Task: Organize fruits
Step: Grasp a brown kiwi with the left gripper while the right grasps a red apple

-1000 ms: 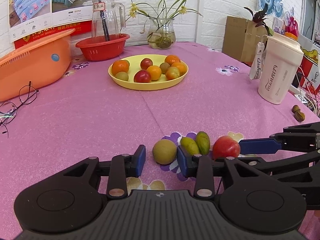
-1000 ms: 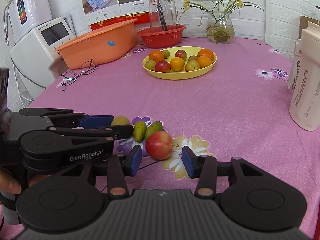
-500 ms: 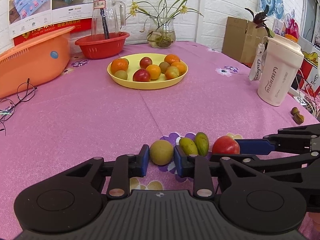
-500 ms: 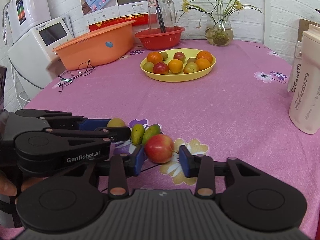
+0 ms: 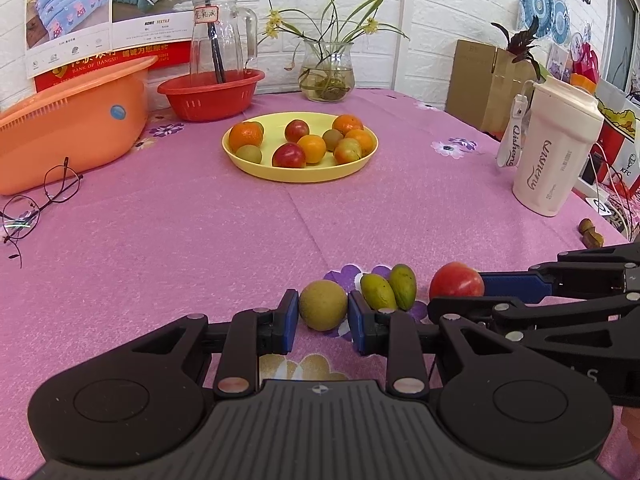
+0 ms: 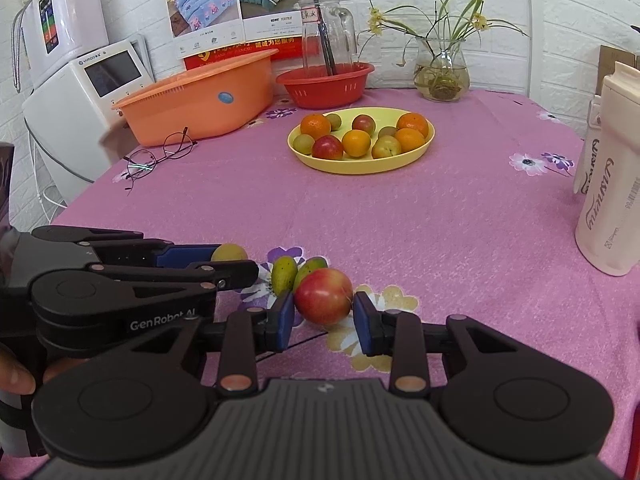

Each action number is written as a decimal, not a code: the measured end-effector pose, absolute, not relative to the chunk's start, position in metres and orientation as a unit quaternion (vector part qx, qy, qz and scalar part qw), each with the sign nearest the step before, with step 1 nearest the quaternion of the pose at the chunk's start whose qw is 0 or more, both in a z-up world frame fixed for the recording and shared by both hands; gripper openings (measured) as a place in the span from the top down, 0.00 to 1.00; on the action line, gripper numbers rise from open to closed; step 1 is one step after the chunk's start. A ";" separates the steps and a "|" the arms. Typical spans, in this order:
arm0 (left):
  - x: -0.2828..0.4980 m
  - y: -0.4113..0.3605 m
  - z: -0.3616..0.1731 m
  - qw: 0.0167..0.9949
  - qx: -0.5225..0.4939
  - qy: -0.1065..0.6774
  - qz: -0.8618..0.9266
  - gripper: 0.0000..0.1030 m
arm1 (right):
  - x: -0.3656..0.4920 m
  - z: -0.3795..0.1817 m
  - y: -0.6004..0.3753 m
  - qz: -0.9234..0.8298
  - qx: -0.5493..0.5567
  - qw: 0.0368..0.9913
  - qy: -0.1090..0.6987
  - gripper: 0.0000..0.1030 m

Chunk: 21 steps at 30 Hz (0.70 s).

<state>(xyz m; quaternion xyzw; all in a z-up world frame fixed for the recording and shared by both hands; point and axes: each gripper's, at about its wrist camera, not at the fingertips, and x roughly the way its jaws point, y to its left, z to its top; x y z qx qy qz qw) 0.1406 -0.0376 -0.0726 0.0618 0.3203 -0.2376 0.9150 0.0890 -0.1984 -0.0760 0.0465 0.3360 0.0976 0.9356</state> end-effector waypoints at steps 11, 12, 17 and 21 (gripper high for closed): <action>0.137 -0.032 -0.065 0.919 0.058 0.313 -0.233 0.76 | 0.089 -0.065 -0.197 0.096 0.043 0.939 0.328 0.26; 0.138 -0.033 -0.063 0.919 0.060 0.312 -0.233 0.76 | 0.090 -0.064 -0.198 0.096 0.043 0.939 0.327 0.26; 0.142 -0.036 -0.053 0.922 0.065 0.300 -0.236 0.76 | 0.094 -0.057 -0.200 0.090 0.041 0.942 0.321 0.26; 0.146 -0.040 -0.048 0.924 0.066 0.293 -0.237 0.76 | 0.099 -0.051 -0.204 0.086 0.045 0.945 0.314 0.26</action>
